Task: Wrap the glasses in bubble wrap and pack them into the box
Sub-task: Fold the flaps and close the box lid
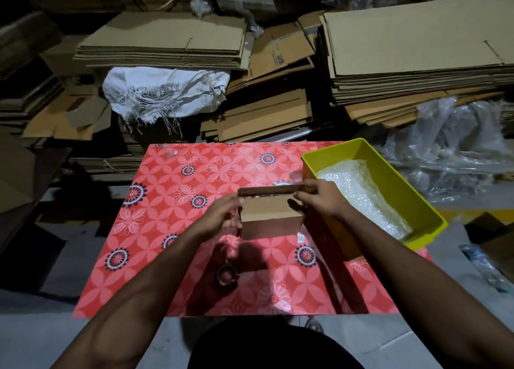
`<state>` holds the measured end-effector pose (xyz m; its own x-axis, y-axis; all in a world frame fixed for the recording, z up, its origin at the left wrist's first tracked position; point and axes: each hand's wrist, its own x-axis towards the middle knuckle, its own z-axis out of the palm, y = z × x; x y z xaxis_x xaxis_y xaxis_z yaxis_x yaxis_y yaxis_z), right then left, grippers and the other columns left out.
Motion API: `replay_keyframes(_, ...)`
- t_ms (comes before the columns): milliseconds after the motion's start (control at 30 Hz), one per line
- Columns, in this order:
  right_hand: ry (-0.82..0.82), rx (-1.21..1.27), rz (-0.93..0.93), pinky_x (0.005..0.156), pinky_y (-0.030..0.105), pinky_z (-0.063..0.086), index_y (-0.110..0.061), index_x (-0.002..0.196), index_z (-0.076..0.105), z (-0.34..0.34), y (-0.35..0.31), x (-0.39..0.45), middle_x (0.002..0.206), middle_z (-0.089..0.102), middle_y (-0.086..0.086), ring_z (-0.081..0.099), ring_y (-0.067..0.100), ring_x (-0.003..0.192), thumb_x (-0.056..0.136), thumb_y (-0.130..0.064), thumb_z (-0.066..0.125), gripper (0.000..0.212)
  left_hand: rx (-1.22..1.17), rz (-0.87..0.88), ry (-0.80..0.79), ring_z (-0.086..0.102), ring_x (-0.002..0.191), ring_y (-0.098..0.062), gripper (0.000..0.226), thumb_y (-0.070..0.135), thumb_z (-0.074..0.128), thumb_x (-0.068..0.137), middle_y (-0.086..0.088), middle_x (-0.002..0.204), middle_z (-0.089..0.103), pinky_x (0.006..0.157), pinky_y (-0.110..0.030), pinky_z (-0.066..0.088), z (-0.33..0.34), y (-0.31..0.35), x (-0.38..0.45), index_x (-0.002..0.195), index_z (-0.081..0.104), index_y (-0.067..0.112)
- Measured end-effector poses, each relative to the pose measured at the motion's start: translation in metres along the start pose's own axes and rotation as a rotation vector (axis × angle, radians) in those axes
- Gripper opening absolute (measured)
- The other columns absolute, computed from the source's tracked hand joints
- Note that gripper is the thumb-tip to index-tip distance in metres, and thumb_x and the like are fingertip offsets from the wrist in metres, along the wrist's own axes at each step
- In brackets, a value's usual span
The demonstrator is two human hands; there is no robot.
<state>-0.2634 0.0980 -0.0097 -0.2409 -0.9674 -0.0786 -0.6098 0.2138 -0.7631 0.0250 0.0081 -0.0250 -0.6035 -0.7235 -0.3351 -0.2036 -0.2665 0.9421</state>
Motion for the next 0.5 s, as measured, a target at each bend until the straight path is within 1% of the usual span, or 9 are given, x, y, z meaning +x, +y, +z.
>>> replay_keyframes(67, -0.023, -0.016, 0.032, 0.068, 0.021, 0.048, -0.026, 0.087, 0.075, -0.001, -0.001, 0.006, 0.081, 0.075, 0.004, 0.07, 0.016, 0.078, 0.086, -0.031, 0.071, 0.007, 0.125, 0.009, -0.064, 0.068, 0.104, -0.029, 0.063, 0.014, 0.077, 0.084, -0.016, 0.13, 0.061, 0.084, -0.04, 0.06, -0.009, -0.005, 0.0, 0.14, 0.047, 0.016)
replay_keyframes(100, -0.027, -0.027, 0.043, 0.065, 0.019, 0.046, -0.027, 0.078, 0.072, -0.002, -0.002, 0.008, 0.077, 0.073, 0.002, 0.068, 0.017, 0.075, 0.089, -0.027, 0.069, 0.011, 0.174, 0.011, -0.074, 0.07, 0.105, -0.027, 0.076, 0.007, 0.082, 0.078, -0.013, 0.127, 0.064, 0.086, -0.041, 0.06, -0.011, -0.008, -0.001, 0.143, 0.044, 0.019)
replay_keyframes(133, -0.033, -0.019, 0.059, 0.062, 0.018, 0.045, -0.027, 0.07, 0.068, -0.003, -0.003, 0.01, 0.071, 0.07, 0.0, 0.066, 0.017, 0.072, 0.091, -0.023, 0.067, 0.022, 0.214, 0.006, -0.063, 0.072, 0.101, -0.026, 0.085, 0.002, 0.085, 0.073, -0.012, 0.12, 0.067, 0.084, -0.041, 0.06, -0.011, -0.01, -0.002, 0.143, 0.042, 0.023)
replay_keyframes(167, -0.049, 0.02, 0.095, 0.061, 0.02, 0.047, -0.026, 0.065, 0.066, -0.005, -0.003, 0.011, 0.065, 0.068, -0.001, 0.065, 0.019, 0.067, 0.094, -0.021, 0.065, 0.029, 0.248, 0.011, -0.033, 0.073, 0.093, -0.027, 0.091, 0.003, 0.088, 0.068, -0.014, 0.109, 0.071, 0.08, -0.043, 0.061, -0.011, -0.013, -0.001, 0.142, 0.042, 0.027)
replay_keyframes(233, -0.106, 0.151, 0.175, 0.062, 0.031, 0.055, -0.019, 0.065, 0.068, -0.01, -0.004, 0.012, 0.064, 0.068, 0.008, 0.067, 0.029, 0.061, 0.096, -0.022, 0.064, 0.032, 0.335, 0.049, 0.063, 0.071, 0.079, -0.03, 0.092, 0.013, 0.093, 0.062, -0.017, 0.093, 0.073, 0.074, -0.047, 0.059, -0.01, -0.017, 0.003, 0.139, 0.047, 0.034)
replay_keyframes(300, -0.148, 0.203, 0.203, 0.066, 0.043, 0.056, -0.017, 0.066, 0.071, -0.014, -0.003, 0.016, 0.072, 0.068, 0.027, 0.068, 0.037, 0.061, 0.097, -0.028, 0.063, 0.034, 0.4, 0.082, 0.105, 0.067, 0.071, -0.023, 0.088, 0.015, 0.092, 0.062, -0.019, 0.089, 0.072, 0.073, -0.045, 0.058, -0.009, -0.015, 0.007, 0.138, 0.051, 0.033)
replay_keyframes(367, -0.157, 0.245, 0.21, 0.065, 0.043, 0.056, -0.015, 0.066, 0.07, -0.016, -0.003, 0.019, 0.075, 0.067, 0.033, 0.068, 0.036, 0.058, 0.097, -0.03, 0.063, 0.036, 0.47, 0.116, 0.125, 0.066, 0.068, -0.017, 0.083, 0.013, 0.092, 0.064, -0.017, 0.092, 0.073, 0.074, -0.042, 0.058, -0.007, -0.011, 0.007, 0.137, 0.054, 0.028)
replay_keyframes(433, -0.152, 0.31, 0.229, 0.058, 0.036, 0.058, -0.009, 0.069, 0.069, -0.016, -0.005, 0.02, 0.075, 0.066, 0.031, 0.068, 0.032, 0.055, 0.098, -0.028, 0.063, 0.035, 0.518, 0.147, 0.143, 0.067, 0.069, -0.017, 0.076, 0.013, 0.091, 0.065, -0.012, 0.096, 0.074, 0.076, -0.041, 0.057, -0.006, -0.01, 0.006, 0.131, 0.057, 0.029)
replay_keyframes(500, -0.155, 0.358, 0.252, 0.054, 0.034, 0.058, -0.003, 0.075, 0.068, -0.016, -0.005, 0.019, 0.078, 0.067, 0.031, 0.068, 0.031, 0.057, 0.098, -0.029, 0.064, 0.035, 0.536, 0.163, 0.153, 0.065, 0.067, -0.008, 0.072, 0.012, 0.091, 0.066, -0.012, 0.097, 0.074, 0.074, -0.033, 0.056, -0.004, -0.01, 0.006, 0.129, 0.059, 0.029)
